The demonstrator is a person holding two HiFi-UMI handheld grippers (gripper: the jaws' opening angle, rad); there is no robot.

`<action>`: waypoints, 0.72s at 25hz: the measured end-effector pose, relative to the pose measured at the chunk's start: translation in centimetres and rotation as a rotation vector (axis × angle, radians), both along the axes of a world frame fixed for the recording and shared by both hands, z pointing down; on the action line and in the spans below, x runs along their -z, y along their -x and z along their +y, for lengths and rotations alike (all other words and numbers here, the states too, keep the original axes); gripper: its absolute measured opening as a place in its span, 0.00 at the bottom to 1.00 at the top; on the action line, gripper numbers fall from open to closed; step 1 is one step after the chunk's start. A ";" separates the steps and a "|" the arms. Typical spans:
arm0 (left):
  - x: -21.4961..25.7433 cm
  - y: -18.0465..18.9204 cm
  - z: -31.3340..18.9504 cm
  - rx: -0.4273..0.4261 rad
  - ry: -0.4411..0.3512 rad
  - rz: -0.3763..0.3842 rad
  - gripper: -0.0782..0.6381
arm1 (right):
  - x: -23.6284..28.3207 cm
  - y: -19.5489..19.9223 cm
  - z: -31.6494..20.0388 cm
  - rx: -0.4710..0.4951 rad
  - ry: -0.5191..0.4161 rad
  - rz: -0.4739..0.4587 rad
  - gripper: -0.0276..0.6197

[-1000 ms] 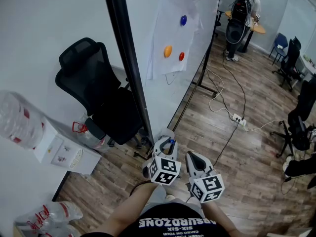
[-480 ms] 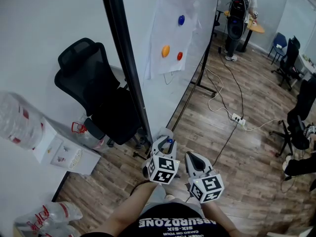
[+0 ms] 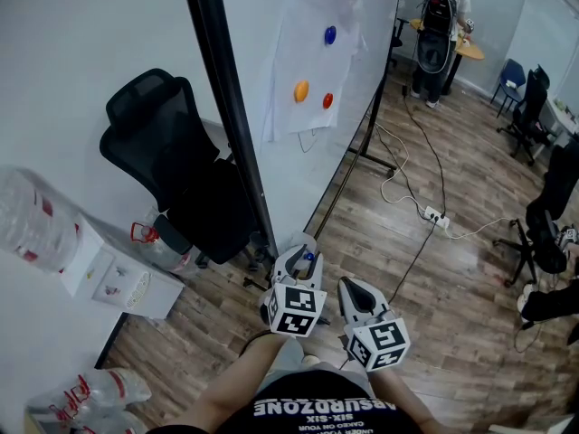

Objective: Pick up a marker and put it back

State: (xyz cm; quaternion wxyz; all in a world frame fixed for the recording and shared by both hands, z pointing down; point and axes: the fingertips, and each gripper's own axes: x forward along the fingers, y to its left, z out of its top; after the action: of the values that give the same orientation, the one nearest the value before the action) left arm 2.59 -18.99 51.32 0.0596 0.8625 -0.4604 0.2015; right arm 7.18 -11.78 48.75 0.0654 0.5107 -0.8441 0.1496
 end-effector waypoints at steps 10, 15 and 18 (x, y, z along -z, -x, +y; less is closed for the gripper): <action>2.3 -0.3 0.7 -0.011 -0.036 0.038 0.26 | 0.4 0.2 0.4 0.009 -0.010 -0.001 0.04; 3.3 -0.3 1.3 -0.012 -0.050 0.059 0.26 | 0.5 0.3 0.6 0.014 -0.016 -0.005 0.04; 3.8 -0.1 1.7 -0.012 -0.055 0.072 0.26 | 0.6 0.3 0.8 0.013 -0.018 -0.004 0.04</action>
State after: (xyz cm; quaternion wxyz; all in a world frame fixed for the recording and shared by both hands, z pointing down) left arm 2.73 -17.33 47.55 0.0510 0.8732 -0.4582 0.1580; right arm 6.84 -10.94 48.10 0.0599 0.5055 -0.8488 0.1425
